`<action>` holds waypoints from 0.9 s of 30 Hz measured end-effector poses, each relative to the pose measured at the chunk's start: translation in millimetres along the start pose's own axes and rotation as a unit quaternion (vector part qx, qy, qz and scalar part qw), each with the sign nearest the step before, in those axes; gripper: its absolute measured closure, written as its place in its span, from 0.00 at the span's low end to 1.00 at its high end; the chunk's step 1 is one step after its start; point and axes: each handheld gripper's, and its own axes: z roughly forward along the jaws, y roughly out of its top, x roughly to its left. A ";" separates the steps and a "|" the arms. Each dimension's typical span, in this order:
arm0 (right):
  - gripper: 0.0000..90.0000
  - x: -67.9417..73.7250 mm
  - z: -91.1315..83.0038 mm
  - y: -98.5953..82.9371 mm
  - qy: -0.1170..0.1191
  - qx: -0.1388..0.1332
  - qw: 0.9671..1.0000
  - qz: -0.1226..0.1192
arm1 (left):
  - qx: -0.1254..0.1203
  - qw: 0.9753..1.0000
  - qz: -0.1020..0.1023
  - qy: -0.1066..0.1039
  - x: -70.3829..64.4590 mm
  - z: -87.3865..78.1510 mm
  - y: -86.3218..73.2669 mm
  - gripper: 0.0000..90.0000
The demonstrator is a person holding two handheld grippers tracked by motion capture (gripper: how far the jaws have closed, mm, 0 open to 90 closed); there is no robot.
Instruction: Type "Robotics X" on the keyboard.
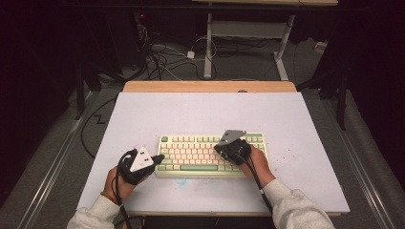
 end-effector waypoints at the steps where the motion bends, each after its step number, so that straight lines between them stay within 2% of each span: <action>1: 1.00 0.2 0.3 0.2 -0.001 -0.001 1.000 0.002 | 0.000 1.000 0.000 -0.001 0.1 0.0 0.0 0.97; 6: 1.00 0.1 0.9 0.7 -0.001 0.000 1.000 -0.006 | 0.001 1.000 0.000 -0.001 0.0 0.4 0.1 0.97; 8: 1.00 0.9 1.0 0.8 -0.002 0.005 1.000 -0.004 | 0.002 1.000 0.001 -0.003 -0.6 0.8 0.3 0.97; 9: 1.00 2.3 2.9 1.6 -0.001 0.016 1.000 -0.007 | 0.003 1.000 -0.002 -0.006 -0.9 1.3 0.2 0.97; 13: 1.00 3.7 1.6 3.7 0.000 0.020 1.000 -0.012 | 0.002 1.000 0.001 -0.004 -0.9 0.9 0.7 0.97; 17: 1.00 0.1 -7.2 3.4 -0.005 -0.009 1.000 0.002 | 0.004 1.000 -0.004 -0.006 -0.9 1.0 0.0 0.97; 27: 1.00 2.5 -18.8 3.9 -0.009 -0.036 0.999 0.007 | 0.005 1.000 -0.002 -0.009 -1.9 1.7 0.6 0.97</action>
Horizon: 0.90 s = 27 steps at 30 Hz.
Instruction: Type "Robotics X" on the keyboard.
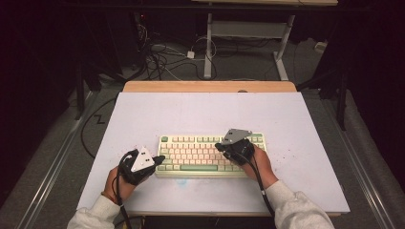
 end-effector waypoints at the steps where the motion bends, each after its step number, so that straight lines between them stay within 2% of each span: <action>1: 1.00 0.2 -1.2 -0.2 0.002 -0.001 1.000 -0.001 | -0.001 1.000 0.004 0.002 0.1 -0.1 0.3 0.97; 14: 1.00 2.9 -19.9 1.4 -0.003 -0.040 0.999 0.004 | -0.013 1.000 -0.004 -0.003 -0.6 -3.4 3.1 0.97; 24: 1.00 -0.9 -45.2 -2.1 -0.017 -0.071 0.997 0.009 | -0.024 0.999 -0.013 -0.017 -3.1 -2.5 11.5 0.97; 27: 1.00 -1.8 -53.2 -4.5 -0.023 -0.080 0.997 0.011 | -0.027 0.999 -0.006 -0.022 -6.2 -0.2 17.5 0.97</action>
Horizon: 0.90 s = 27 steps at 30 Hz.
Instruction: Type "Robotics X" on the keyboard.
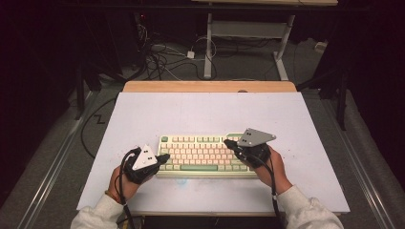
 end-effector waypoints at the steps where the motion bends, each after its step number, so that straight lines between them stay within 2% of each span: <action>1: 1.00 0.0 -2.5 -0.5 -0.002 -0.001 1.000 0.000 | -0.001 1.000 0.001 -0.002 -1.0 1.1 1.8 0.97; 10: 1.00 -4.5 -18.0 -6.7 -0.014 -0.007 1.000 0.002 | -0.002 1.000 0.017 -0.024 -9.8 16.1 18.5 0.97; 14: 1.00 -5.5 -23.4 -9.4 -0.016 -0.008 1.000 0.003 | 0.005 0.999 0.027 -0.032 -14.2 24.8 23.7 0.97; 17: 1.00 -6.1 -27.5 -11.0 -0.019 -0.009 1.000 0.006 | 0.005 0.999 0.027 -0.038 -14.8 29.0 27.2 0.97; 27: 1.00 -6.2 -31.8 -16.1 -0.017 -0.003 1.000 0.001 | 0.028 0.997 0.043 -0.054 -19.1 48.7 40.1 0.97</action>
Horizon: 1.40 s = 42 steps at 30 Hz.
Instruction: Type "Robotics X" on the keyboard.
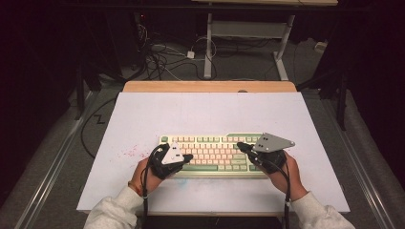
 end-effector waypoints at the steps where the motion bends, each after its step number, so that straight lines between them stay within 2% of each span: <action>1: 1.00 -0.1 0.1 -0.3 0.000 0.000 1.000 0.000 | 0.005 1.000 0.000 0.002 -0.3 2.8 1.8 0.97; 8: 1.00 0.7 2.0 -1.5 0.004 0.005 1.000 0.000 | 0.015 1.000 -0.003 -0.007 -0.2 13.9 8.5 0.97; 12: 1.00 0.3 2.0 -1.7 0.004 0.005 1.000 0.000 | 0.027 1.000 0.006 -0.005 -1.2 18.0 11.6 0.97; 27: 1.00 0.5 3.9 -2.9 0.003 0.011 1.000 -0.005 | 0.046 0.999 0.014 -0.022 -3.4 31.2 15.9 0.97; 42: 1.00 -0.1 3.9 -3.0 0.003 0.013 1.000 -0.006 | 0.052 0.998 0.014 -0.029 -2.9 35.1 15.5 0.97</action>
